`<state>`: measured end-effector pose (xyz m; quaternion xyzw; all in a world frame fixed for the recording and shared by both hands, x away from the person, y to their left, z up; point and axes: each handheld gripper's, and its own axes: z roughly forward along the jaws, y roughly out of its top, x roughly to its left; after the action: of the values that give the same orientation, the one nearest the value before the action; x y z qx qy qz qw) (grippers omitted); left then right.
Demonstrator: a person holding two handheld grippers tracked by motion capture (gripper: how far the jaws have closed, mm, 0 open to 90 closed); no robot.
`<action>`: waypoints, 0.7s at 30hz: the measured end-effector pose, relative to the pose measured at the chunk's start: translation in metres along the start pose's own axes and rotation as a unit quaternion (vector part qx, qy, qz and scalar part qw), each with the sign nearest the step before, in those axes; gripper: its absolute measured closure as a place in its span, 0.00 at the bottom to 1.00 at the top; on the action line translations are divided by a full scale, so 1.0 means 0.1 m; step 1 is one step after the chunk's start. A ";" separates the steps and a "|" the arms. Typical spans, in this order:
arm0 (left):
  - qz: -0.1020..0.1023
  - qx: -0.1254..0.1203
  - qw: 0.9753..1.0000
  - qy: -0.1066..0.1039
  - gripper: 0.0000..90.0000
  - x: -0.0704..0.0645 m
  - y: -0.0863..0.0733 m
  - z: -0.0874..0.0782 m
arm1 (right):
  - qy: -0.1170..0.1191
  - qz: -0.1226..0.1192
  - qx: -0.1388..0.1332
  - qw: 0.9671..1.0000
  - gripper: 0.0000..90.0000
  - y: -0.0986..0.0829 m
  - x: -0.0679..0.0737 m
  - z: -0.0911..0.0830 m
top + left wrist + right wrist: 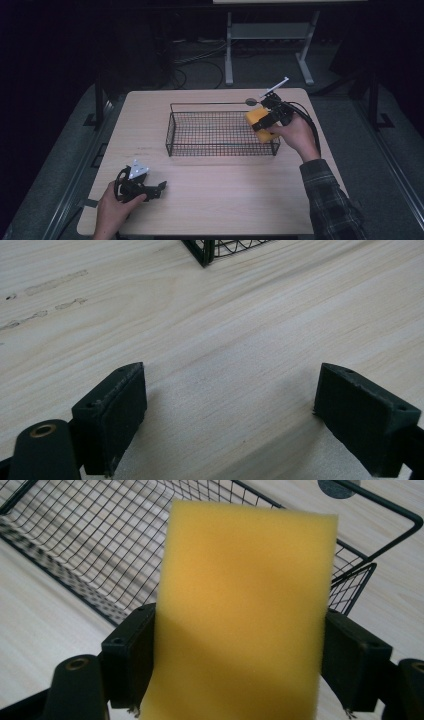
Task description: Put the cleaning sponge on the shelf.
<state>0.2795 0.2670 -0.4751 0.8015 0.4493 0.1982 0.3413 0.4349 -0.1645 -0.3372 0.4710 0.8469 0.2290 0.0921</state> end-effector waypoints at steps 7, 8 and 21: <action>0.000 0.000 1.000 0.000 0.14 0.00 0.00 0.00 | 0.000 0.014 0.006 1.000 0.26 0.08 -0.04 0.14; 0.000 0.000 1.000 0.000 0.14 0.00 0.00 0.00 | 0.001 0.016 0.008 1.000 0.26 0.09 -0.05 0.17; 0.000 0.000 1.000 0.000 0.14 0.00 0.00 0.00 | -0.004 0.027 0.020 0.999 0.26 0.13 -0.12 0.46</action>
<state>0.2794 0.2669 -0.4751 0.8015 0.4494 0.1982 0.3411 0.4679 -0.1550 -0.3724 0.4963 0.8380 0.2121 0.0797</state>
